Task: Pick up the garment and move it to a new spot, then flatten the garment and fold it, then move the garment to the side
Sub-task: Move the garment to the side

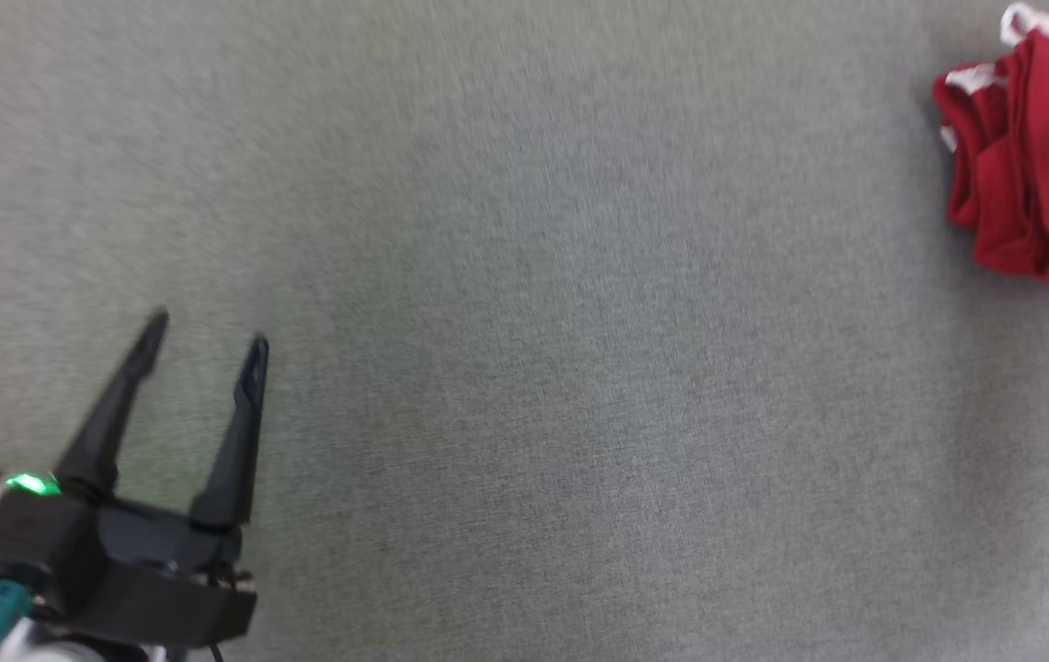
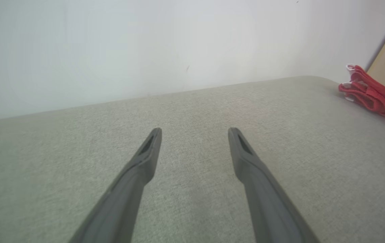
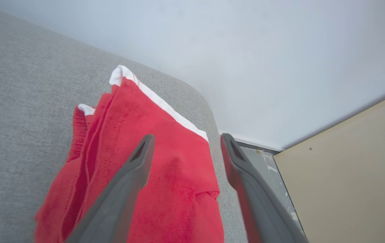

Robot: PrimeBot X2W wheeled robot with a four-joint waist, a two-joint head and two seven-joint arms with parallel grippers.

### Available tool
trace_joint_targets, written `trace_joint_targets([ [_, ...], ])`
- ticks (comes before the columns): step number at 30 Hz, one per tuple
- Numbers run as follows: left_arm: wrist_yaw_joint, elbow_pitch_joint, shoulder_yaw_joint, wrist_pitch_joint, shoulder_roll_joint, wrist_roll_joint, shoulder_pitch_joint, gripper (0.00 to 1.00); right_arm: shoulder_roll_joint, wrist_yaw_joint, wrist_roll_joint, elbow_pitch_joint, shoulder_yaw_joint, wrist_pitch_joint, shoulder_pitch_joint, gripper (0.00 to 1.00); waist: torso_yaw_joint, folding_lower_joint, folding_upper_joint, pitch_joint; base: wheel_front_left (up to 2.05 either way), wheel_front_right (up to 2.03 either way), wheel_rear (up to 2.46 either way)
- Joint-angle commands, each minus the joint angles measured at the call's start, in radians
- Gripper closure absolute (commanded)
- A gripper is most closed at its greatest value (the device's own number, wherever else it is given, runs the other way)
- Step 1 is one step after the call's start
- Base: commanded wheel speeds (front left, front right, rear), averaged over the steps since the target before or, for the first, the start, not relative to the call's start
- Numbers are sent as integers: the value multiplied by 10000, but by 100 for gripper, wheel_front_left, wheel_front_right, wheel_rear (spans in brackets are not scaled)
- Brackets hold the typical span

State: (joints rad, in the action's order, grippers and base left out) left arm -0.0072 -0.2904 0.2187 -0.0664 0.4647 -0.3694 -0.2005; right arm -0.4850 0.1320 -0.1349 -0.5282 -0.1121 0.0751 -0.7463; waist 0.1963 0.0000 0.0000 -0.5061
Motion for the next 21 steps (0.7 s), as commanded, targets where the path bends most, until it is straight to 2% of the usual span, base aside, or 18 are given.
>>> trace_joint_targets([
  [1,72,399,80,-249,-182,-47,345,0,327,-21,274,259,37,-186,589,0,-453,0,0,1078,0,0,0],
  [5,192,1202,248,-750,-543,-111,730,0,988,-21,710,1227,16,-376,1755,0,-740,0,0,2104,0,0,0],
  [8,357,1793,371,-1088,-604,244,1044,0,1512,-21,975,2132,-100,-373,2822,0,-981,0,0,2896,0,0,0],
  [10,511,2104,329,-1354,-881,99,1168,0,1980,-21,1294,2749,-274,-449,3516,0,-1153,0,0,3392,0,0,0],
  [11,511,2104,329,-1354,-881,99,1168,0,1980,-21,1294,2749,-274,-449,3516,0,-1153,0,0,3392,0,0,0],
  [18,786,3051,-180,-1929,-1559,-233,1512,0,3343,-20,2606,3674,-453,-1036,5401,0,-1700,0,0,4794,0,0,0],
  [21,663,3040,-670,-1994,-1803,-299,1634,0,3696,-21,3098,3683,-256,-1262,5921,0,-1891,0,0,5126,0,0,0],
])
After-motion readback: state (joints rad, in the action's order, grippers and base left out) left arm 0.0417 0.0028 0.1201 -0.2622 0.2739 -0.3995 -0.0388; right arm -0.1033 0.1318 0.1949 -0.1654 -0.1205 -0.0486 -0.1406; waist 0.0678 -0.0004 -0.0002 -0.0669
